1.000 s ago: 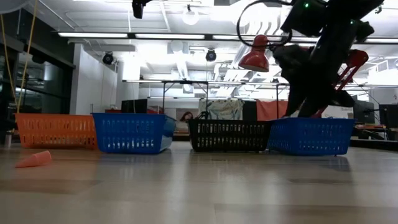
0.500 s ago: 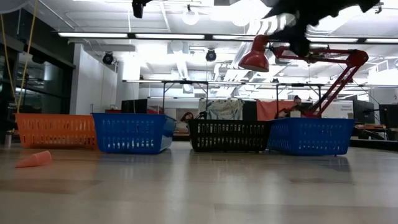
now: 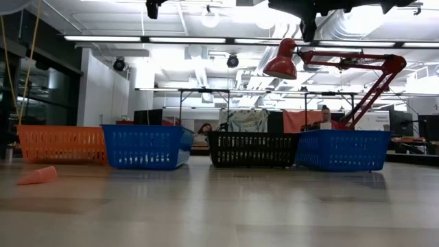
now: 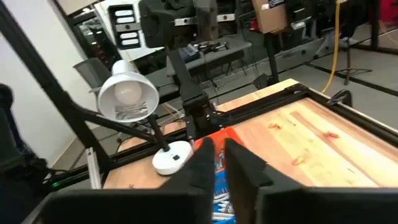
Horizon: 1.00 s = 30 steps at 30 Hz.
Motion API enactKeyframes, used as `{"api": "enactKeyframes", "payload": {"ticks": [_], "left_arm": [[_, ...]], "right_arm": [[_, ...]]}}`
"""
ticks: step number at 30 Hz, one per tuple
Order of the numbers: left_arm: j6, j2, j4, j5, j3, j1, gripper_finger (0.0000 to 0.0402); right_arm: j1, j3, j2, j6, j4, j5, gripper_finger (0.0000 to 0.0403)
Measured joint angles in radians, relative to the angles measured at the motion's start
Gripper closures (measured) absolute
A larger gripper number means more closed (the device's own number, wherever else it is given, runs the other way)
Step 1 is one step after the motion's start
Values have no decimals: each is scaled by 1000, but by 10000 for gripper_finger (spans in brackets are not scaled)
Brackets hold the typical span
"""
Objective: Sort crayons
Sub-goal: Put the pink crayon into the right blue bin
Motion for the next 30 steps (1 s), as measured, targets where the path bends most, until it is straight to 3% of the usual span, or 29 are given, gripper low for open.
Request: {"api": "enactKeyframes", "payload": {"ticks": [3,8,25,28,30], "left_arm": [[0,0,0,0,0,0,241],[0,0,0,0,0,0,241],[-4,7,-9,-11,0,0,241],[-87,63,69,-43,16,1,241],[-102,134,37,17,73,7,241]], "right_arm": [[-6,0,0,0,0,-27,396],[-6,0,0,0,0,-33,385],[-6,0,0,-37,0,-33,402],[-6,0,0,-46,0,-33,402],[-9,0,0,-60,0,-22,402]]}}
